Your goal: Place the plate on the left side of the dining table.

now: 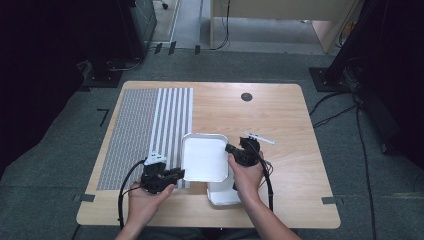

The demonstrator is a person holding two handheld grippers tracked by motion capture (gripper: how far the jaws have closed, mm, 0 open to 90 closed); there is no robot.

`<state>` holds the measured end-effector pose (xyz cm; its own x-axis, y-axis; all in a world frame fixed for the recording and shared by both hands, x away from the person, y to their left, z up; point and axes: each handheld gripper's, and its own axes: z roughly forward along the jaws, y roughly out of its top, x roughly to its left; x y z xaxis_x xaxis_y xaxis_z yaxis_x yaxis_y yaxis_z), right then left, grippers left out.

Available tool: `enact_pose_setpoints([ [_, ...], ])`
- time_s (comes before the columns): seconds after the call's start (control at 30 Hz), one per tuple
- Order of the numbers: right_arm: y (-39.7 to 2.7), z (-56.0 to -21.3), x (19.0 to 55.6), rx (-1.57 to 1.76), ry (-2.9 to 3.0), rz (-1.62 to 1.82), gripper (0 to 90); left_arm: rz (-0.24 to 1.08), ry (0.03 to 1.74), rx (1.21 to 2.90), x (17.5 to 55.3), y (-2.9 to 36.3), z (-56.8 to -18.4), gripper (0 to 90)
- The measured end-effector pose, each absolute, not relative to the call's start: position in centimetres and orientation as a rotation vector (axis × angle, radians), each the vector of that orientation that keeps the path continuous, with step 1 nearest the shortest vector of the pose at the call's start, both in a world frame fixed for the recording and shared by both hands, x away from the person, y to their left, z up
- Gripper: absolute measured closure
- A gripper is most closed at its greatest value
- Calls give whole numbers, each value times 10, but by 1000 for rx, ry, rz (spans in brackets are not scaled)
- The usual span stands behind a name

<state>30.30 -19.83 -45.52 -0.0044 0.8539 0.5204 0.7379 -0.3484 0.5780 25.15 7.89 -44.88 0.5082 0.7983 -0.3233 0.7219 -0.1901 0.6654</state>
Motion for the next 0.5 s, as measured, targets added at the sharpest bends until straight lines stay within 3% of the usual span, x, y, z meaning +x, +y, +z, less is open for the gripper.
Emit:
enact_pose_setpoints([
  [0.5, -155, -451, 328, 2099, 1770, 1280, 895, 148, 1312, 1911, 262, 120, -446, 766],
])
